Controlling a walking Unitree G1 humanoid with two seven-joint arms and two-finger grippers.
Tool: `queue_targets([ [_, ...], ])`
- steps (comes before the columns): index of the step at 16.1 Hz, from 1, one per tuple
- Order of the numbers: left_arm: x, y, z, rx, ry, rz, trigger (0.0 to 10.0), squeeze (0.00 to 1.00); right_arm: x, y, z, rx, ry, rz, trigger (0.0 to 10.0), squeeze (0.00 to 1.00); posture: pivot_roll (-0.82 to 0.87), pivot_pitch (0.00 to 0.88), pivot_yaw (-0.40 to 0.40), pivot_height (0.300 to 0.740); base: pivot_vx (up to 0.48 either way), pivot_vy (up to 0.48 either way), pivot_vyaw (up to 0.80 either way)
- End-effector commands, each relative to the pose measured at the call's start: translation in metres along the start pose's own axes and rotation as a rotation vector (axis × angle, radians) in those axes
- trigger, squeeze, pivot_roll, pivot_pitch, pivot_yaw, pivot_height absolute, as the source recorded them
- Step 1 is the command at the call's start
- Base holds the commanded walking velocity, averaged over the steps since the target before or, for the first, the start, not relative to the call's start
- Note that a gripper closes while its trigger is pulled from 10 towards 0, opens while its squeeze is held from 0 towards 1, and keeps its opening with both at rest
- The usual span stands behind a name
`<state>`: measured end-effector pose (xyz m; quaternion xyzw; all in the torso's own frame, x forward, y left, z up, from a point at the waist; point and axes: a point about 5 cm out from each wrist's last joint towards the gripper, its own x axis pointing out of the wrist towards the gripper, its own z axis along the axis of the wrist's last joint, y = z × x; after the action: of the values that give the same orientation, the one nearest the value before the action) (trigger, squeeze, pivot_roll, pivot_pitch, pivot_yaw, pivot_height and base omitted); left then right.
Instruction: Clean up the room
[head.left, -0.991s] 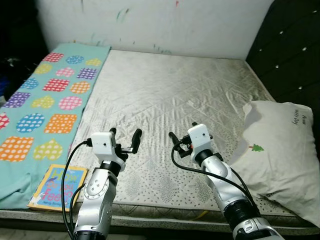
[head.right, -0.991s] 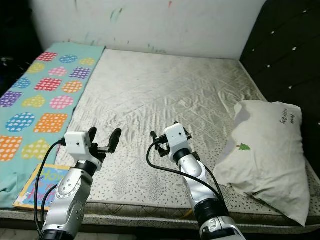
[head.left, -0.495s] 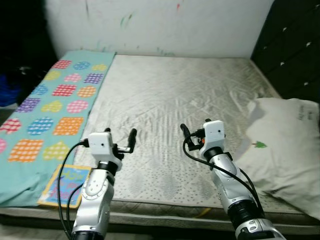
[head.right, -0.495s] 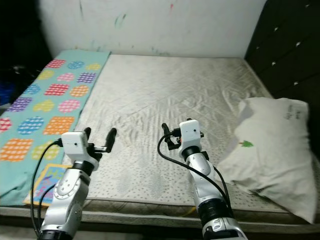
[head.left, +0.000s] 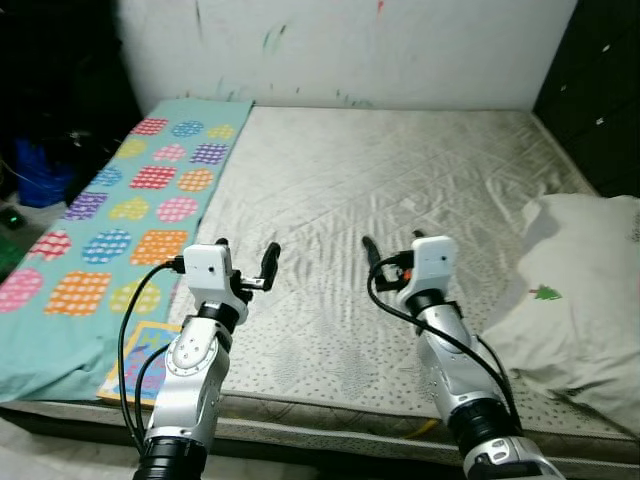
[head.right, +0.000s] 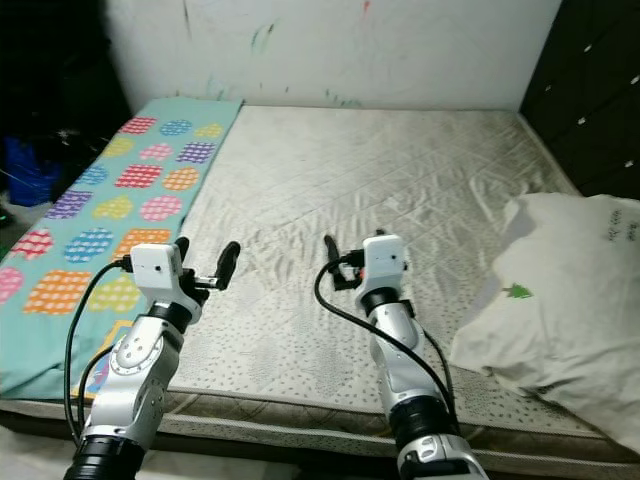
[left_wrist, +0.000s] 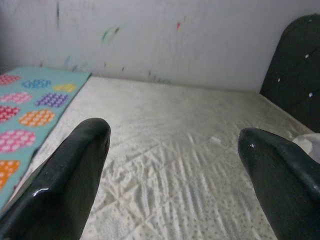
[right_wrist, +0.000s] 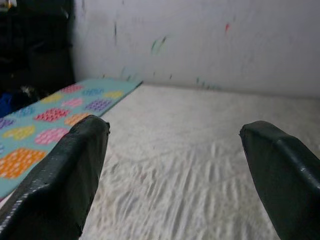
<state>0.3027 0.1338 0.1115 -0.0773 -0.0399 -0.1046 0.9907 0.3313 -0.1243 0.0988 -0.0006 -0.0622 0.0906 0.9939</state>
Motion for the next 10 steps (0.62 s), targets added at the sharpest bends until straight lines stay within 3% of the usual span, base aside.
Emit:
queue_targets([
  [1, 0.002, 0.002, 0.012, 0.028, -0.032, -0.002, 10.0, 0.00, 0.000, 0.001, 0.004, -0.005, -0.026, -0.002, 10.0, 0.00, -0.07, 0.000, 0.061, 0.740, 0.000, 0.000, 0.00],
  [4, 0.009, -0.002, 0.025, -0.014, -0.059, -0.007, 10.0, 0.00, 0.006, -0.006, 0.011, 0.011, -0.033, 0.036, 10.0, 0.00, -0.11, 0.000, 0.025, 0.740, 0.000, 0.000, 0.00],
  [7, 0.007, 0.000, 0.007, 0.016, -0.023, 0.029, 10.0, 0.00, 0.009, -0.013, 0.011, -0.043, -0.015, 0.064, 10.0, 0.00, -0.10, 0.000, -0.012, 0.740, 0.000, 0.000, 0.00],
  [10, -0.001, 0.006, -0.004, 0.033, 0.007, 0.083, 10.0, 0.00, 0.011, -0.007, 0.010, -0.030, -0.004, 0.087, 10.0, 0.00, -0.06, 0.000, -0.077, 0.740, 0.000, 0.000, 0.00],
])
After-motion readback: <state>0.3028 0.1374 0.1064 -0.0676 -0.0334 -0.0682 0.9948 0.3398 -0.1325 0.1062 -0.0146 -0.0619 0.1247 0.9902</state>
